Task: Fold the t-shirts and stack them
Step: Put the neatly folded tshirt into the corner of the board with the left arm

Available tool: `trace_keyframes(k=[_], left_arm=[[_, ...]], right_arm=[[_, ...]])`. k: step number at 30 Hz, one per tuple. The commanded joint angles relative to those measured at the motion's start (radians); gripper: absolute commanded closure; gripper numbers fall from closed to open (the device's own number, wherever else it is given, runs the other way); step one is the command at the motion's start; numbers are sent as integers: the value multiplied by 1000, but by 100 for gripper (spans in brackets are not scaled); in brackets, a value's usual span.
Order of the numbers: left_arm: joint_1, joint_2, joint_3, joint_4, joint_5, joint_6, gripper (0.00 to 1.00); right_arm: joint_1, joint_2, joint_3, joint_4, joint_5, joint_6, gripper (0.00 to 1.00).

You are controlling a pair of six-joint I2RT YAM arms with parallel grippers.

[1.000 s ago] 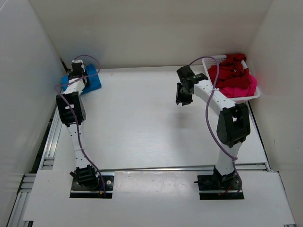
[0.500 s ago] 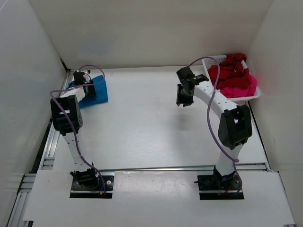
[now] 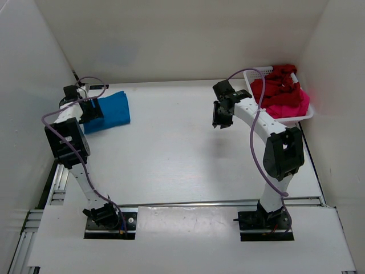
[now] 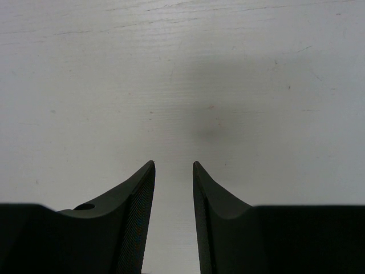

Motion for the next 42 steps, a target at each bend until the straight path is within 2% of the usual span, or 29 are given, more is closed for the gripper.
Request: trace_keyframes(k=[1, 5, 12, 15, 19, 24, 27, 31, 37, 40, 42], left_arm=[[12, 37, 64, -133, 144, 0, 17], [12, 115, 130, -165, 144, 0, 22], [-9, 197, 193, -175, -78, 0, 22], [-10, 289, 303, -175, -180, 0, 22], [-19, 416, 479, -175, -240, 0, 22], [-28, 473, 579, -175, -261, 0, 22], [-48, 500, 625, -175, -261, 0, 18], [-68, 578, 731, -156, -326, 0, 17], [-68, 579, 750, -135, -346, 0, 10], [-68, 527, 739, -135, -358, 0, 2], [-77, 461, 730, -124, -358, 0, 0]], right_arm=[[0, -31, 7, 1, -4, 0, 62], [9, -21, 29, 1, -4, 0, 62], [9, -11, 29, 1, -4, 0, 62], [9, 9, 39, 1, -4, 0, 62], [9, 20, 68, 1, -13, 0, 62], [9, 58, 104, -27, -13, 0, 61], [9, 68, 113, -27, -13, 0, 61], [9, 68, 113, -36, -4, 0, 61], [9, 57, 122, -45, 7, -9, 61], [9, 45, 133, -45, 16, -9, 61], [9, 17, 144, -45, 27, -9, 56]])
